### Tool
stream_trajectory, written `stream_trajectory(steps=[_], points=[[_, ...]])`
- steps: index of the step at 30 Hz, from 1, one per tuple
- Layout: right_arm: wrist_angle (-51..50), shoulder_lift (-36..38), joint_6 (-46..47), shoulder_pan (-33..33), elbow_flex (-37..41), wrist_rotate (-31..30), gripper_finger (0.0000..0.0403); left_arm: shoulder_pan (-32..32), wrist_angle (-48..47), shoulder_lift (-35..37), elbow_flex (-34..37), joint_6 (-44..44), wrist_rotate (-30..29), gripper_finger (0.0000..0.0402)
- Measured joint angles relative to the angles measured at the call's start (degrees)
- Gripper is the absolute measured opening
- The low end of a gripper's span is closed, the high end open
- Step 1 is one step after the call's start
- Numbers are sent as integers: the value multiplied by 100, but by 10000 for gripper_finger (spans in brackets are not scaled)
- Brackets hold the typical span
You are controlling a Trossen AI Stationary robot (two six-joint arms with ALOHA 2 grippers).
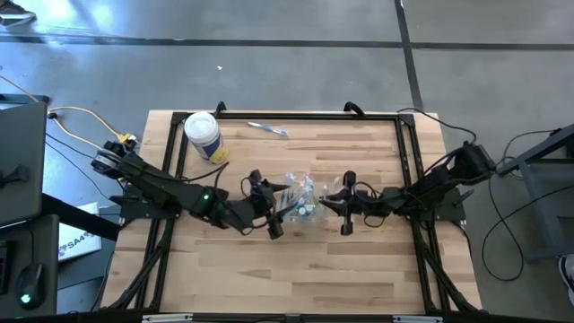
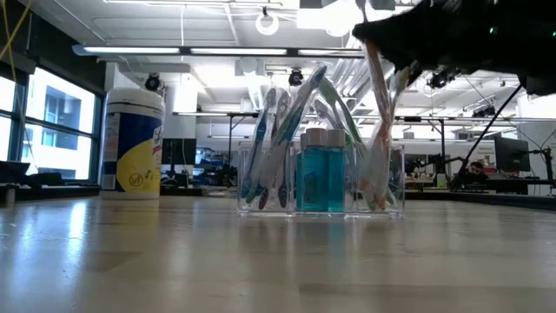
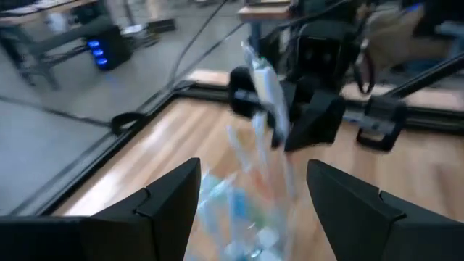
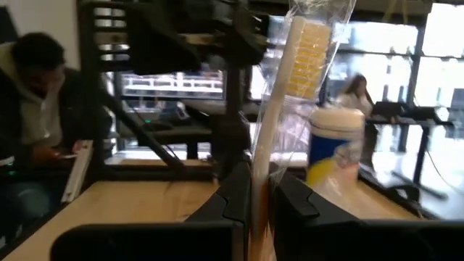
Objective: Pick & Place toothbrushing station
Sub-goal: Put the orange toothbrush into the transparent organizer
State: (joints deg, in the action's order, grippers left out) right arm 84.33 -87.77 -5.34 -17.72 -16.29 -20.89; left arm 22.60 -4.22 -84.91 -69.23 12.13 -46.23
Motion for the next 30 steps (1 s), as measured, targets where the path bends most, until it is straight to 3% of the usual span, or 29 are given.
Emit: stream_trajectory(steps=[5,19,30], points=[[-4,35,-416,-225,-90,3,19,-395,292,-194,0,-33,785,250],[-57,46,-502,-253,-87,4,19,-1274,1587,-683,-1,-225,3078,250],[-90,46,-543,-238,-80,9,19,-1284,2427,-1128,5,-740,3392,250]])
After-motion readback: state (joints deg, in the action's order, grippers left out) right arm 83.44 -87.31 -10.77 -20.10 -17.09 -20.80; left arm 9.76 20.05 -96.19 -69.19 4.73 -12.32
